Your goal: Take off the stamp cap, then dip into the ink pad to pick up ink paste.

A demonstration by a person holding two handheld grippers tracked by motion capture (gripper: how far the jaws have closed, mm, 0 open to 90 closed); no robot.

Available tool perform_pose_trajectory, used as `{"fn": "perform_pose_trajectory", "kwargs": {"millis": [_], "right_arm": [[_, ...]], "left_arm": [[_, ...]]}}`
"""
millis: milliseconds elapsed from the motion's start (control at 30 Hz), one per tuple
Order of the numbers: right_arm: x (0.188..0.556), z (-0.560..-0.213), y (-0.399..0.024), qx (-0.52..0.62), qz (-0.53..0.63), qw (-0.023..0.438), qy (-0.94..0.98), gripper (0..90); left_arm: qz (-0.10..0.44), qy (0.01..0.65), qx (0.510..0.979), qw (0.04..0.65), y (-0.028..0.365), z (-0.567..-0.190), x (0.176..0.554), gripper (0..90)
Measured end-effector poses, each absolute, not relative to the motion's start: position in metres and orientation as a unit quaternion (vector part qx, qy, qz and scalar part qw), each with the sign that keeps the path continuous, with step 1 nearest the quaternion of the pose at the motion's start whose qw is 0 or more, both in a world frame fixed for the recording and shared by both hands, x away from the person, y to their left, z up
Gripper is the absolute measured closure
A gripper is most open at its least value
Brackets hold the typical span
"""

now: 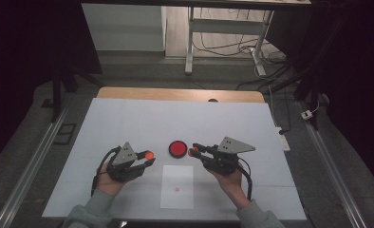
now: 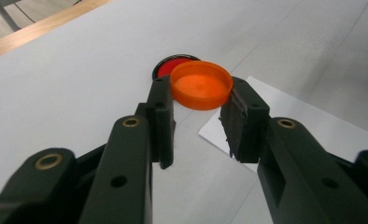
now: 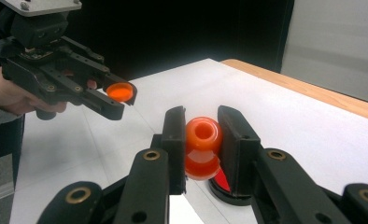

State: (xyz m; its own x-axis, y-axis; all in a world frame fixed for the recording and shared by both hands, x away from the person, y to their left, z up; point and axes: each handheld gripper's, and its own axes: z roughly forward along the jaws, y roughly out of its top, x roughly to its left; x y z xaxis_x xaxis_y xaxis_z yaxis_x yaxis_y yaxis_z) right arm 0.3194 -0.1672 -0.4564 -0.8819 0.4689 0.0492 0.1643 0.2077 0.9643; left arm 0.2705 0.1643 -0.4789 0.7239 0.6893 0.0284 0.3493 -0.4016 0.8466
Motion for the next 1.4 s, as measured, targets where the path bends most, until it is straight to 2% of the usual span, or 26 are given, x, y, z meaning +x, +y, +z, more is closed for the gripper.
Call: {"fn": "perform_pose_trajectory", "kwargs": {"millis": [733,1400], "right_arm": [[0.323,-0.458,-0.173,0.215,0.589,0.135,0.767,71.9],[0.324,-0.461,-0.169,0.215,0.583,0.134,0.772,71.9]], "left_arm": [[0.181,0.386,0.784,0.452,0.223,-0.500,0.247,64.9],[0.182,0.387,0.785,0.448,0.224,-0.502,0.249,64.9]]}}
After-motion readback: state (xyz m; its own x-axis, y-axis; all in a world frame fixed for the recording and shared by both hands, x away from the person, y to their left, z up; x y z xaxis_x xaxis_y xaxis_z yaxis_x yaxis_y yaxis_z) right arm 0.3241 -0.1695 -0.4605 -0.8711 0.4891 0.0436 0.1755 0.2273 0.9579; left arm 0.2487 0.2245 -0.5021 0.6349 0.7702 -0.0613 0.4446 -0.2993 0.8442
